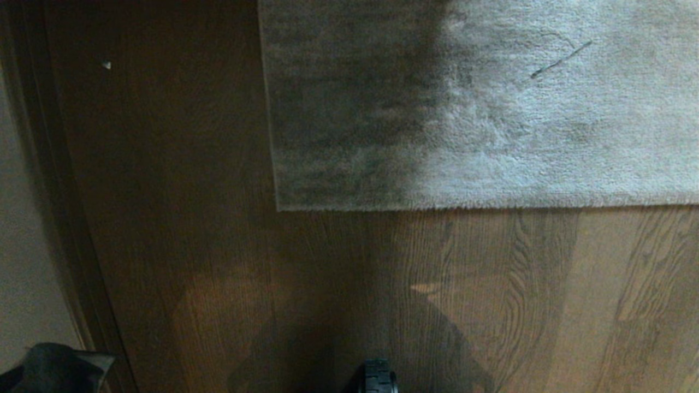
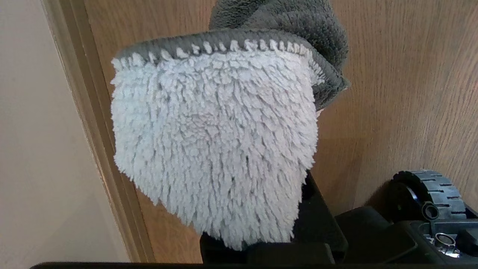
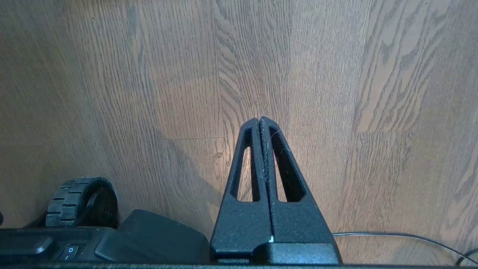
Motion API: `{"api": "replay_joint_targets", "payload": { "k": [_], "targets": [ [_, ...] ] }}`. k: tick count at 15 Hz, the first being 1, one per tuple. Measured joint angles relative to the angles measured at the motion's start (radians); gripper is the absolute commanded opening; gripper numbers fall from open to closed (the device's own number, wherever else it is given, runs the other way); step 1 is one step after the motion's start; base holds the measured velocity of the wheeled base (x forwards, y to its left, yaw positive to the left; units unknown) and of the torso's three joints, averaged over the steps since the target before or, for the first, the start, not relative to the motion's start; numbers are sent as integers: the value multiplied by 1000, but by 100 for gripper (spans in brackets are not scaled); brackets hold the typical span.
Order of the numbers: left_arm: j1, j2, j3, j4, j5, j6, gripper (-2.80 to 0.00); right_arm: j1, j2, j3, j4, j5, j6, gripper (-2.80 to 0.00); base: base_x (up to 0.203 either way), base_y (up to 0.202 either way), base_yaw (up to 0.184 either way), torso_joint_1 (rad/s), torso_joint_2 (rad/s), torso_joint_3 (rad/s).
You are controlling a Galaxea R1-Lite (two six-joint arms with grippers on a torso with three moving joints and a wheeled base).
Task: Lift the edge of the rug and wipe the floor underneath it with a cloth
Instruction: Lift up the carpet
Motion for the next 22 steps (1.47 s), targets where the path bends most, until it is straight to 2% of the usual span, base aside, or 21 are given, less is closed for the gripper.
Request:
{"api": "replay_joint_targets", "payload": {
  "k": [22],
  "targets": [
    [0,0,0,0,0,0,-280,0,0,0,0,0,0,-280,0,0,0,0,0,0]
  ]
}}
